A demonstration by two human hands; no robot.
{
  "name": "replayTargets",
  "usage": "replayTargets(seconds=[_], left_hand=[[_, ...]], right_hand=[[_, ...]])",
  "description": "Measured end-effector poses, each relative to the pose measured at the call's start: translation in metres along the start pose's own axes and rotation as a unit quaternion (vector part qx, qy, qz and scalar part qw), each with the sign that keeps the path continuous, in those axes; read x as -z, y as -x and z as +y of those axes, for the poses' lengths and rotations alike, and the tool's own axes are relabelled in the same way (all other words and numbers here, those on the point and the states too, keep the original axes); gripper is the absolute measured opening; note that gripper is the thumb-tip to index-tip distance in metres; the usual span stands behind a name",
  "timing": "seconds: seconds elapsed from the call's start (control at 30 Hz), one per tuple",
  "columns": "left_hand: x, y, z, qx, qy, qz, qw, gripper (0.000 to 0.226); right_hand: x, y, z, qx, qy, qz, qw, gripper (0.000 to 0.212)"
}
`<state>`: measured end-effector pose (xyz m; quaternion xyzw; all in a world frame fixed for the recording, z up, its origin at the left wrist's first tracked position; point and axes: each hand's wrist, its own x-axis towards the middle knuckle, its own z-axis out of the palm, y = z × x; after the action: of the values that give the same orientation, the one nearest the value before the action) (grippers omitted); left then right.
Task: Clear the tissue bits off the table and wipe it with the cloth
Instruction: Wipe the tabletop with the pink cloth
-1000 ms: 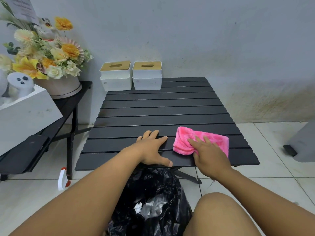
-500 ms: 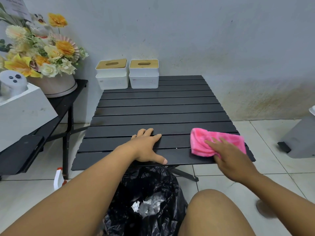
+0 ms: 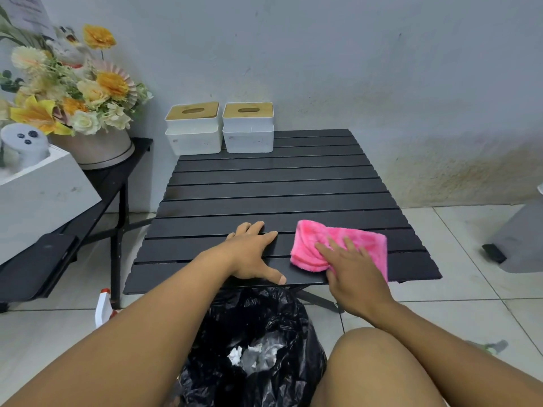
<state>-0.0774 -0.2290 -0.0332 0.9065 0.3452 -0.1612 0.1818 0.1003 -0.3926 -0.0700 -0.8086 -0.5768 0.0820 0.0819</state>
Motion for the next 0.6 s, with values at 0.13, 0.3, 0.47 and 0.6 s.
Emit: replayTargets(seconds=[0.13,0.3,0.47,0.6], left_hand=[[0.004,0.007,-0.009,-0.004,0.021,-0.013,1.0,0.117],[0.015,0.032,-0.03,0.025,0.032,-0.016,0.999,0.098],[0.013,0.067,-0.048,0.064,0.072,0.007,0.995,0.077],[0.014,0.097,-0.053,0.073,0.104,0.08,0.989,0.06]], right_hand=[[0.005,-0.012,-0.007,0.083,-0.035,-0.056,0.994,0.056],[0.012,-0.017,-0.028,0.172,-0.065,-0.132,0.974,0.057],[0.028,-0.013,-0.048,0.22,-0.069,-0.208,0.951,0.051],[0.054,-0.013,-0.071,0.204,-0.08,-0.131,0.967,0.045]])
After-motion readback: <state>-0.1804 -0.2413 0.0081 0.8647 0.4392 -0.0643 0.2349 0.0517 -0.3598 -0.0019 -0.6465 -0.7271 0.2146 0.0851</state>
